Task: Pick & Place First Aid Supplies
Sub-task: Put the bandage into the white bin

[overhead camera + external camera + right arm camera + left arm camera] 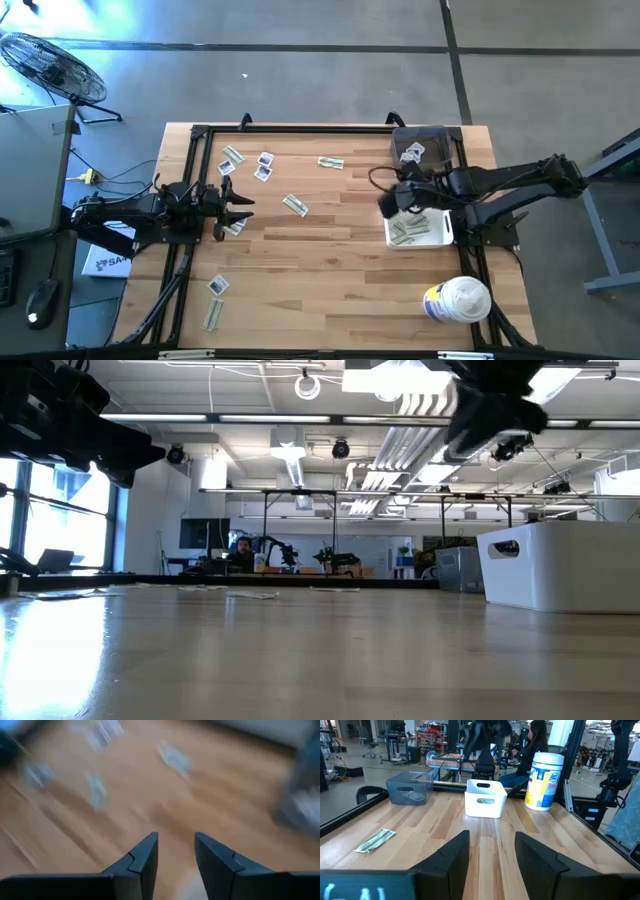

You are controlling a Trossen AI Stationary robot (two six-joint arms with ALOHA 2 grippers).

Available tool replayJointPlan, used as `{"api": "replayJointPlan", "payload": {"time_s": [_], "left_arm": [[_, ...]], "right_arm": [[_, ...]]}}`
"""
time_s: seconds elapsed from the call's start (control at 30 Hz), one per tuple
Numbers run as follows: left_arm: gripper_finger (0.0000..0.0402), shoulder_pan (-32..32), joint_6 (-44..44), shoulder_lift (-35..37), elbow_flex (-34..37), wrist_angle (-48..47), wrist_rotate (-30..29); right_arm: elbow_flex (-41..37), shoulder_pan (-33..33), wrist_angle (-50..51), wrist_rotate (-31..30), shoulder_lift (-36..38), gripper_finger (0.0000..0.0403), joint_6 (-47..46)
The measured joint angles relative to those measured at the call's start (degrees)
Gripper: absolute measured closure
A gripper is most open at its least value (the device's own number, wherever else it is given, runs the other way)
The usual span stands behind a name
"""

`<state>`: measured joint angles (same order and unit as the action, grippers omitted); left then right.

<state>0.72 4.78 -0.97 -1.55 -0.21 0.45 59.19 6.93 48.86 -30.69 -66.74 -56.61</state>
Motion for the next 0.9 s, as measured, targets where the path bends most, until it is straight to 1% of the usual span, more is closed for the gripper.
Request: {"api": "replayJointPlan", "payload": {"time_s": [0.1, 0.2, 0.3, 0.4, 0.53, 0.67, 0.8, 0.9], "left_arm": [[0.0246, 0.0, 0.0, 0.0, 0.0, 0.0, 0.0], [0.0246, 0.0, 0.0, 0.0, 0.0, 0.0, 0.0], [0.0246, 0.0, 0.0, 0.0, 0.0, 0.0, 0.0], [0.0246, 0.0, 0.0, 0.0, 0.0, 0.0, 0.0], [0.0246, 0.0, 0.0, 0.0, 0.0, 0.0, 0.0], [0.0246, 0.0, 0.0, 0.0, 0.0, 0.0, 0.0], [0.0246, 0.0, 0.0, 0.0, 0.0, 0.0, 0.0], [0.0246, 0.0, 0.0, 0.0, 0.0, 0.0, 0.0]], "right_arm": [[-2.5, -1.4, -14.7, -4.4, -0.9, 0.0282, 8.1], [-5.1, -3.4, -27.5, -5.4, -4.3, 0.0282, 15.1], [-6.6, -5.9, -36.8, -3.6, -10.1, 0.0282, 19.1], [-6.6, -8.7, -43.2, 0.6, -17.5, 0.0282, 20.5], [-3.5, -12.8, -45.2, 4.6, -26.7, 0.0282, 21.1], [-0.4, -16.8, -45.0, 7.5, -34.1, 0.0282, 21.1], [2.7, -20.3, -45.2, 8.9, -39.3, 0.0282, 21.2], [4.9, -22.5, -44.8, 9.7, -42.4, 0.0282, 23.0]]}}
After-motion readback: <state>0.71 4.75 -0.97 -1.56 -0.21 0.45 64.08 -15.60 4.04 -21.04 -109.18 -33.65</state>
